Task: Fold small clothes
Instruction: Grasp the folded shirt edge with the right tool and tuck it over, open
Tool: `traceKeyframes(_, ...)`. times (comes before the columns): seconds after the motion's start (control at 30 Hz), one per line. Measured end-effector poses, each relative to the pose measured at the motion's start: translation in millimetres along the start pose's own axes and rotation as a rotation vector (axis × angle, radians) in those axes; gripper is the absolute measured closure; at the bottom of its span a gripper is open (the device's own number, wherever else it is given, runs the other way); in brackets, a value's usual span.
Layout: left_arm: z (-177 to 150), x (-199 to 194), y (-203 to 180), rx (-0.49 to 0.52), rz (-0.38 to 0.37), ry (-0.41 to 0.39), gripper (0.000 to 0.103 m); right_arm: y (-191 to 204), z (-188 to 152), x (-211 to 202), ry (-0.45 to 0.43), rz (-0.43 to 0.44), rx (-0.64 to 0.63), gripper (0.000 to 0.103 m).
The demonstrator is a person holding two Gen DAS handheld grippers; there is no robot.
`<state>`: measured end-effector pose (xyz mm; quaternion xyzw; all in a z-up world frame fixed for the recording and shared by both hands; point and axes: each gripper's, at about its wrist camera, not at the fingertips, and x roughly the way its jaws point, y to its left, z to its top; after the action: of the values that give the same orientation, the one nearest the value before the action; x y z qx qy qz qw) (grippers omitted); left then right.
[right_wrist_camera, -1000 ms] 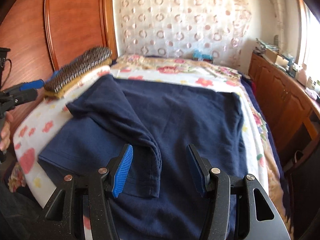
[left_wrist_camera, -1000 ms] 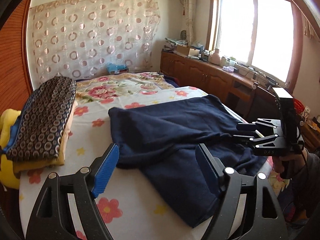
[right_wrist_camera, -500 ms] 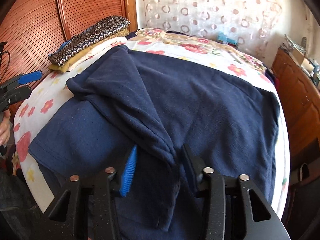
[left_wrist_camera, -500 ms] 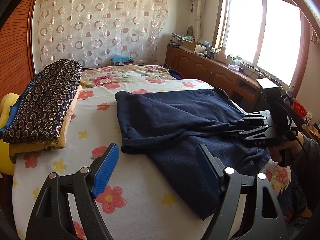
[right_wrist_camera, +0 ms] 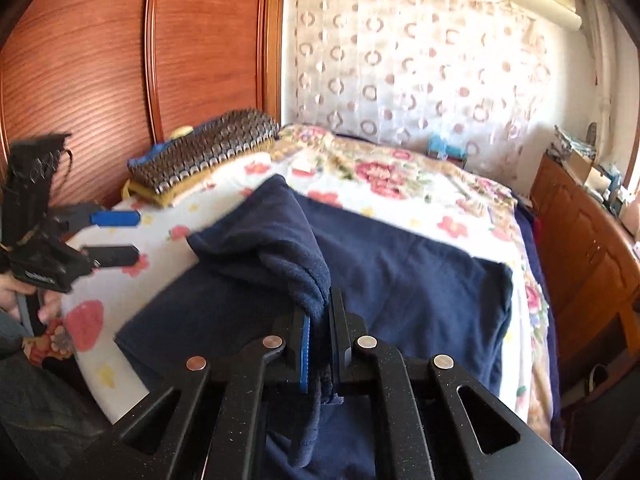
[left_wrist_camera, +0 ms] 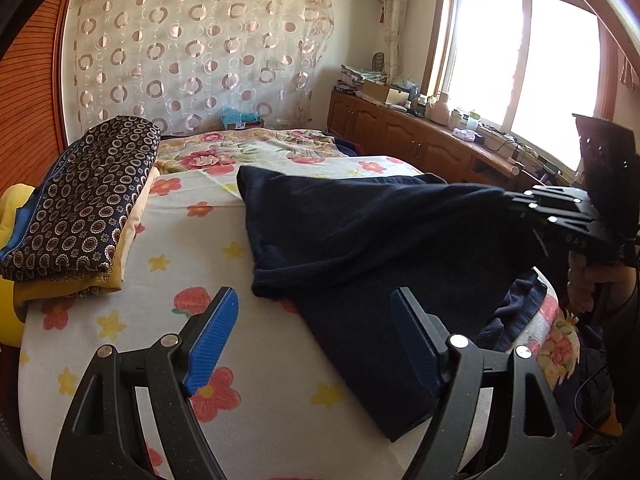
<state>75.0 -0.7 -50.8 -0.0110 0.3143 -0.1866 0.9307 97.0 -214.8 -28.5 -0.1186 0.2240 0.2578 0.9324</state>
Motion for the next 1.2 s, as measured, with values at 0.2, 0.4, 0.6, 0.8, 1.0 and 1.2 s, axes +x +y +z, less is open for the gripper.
traceKeyframes(0.2,3.4,-3.0,-6.9,0.005,-0.013,-0.016,0.024,-10.1,-10.2,-46.8,-0.048,-0.054,0.012,0.096)
traceKeyframes(0.4,5.7,-0.9,-14.3,0.006,-0.015,-0.033,0.024,-36.5,-45.8,-67.2,0.021,-0.133,0.085,0.096)
traceKeyframes(0.6,7.8,0.5,-22.8,0.017,-0.014,-0.036,0.024,-43.8,-56.4,-72.3,0.057,-0.169,0.128,0.096)
traceKeyframes(0.8,5.1,3.2,-27.6,0.028,-0.015,-0.025,0.024,-40.5,-61.2,-62.9,0.097,-0.214,0.139,0.096)
traceKeyframes(1.0,3.2,5.1,-28.1,0.029,-0.007,-0.016,0.024,-34.6,-61.2,-56.3,0.148,-0.216,0.162,0.087)
traceKeyframes(1.2,2.0,6.9,-27.4,0.021,0.002,-0.011,0.024,-29.3,-46.2,-87.3,0.088,-0.241,0.152,0.064)
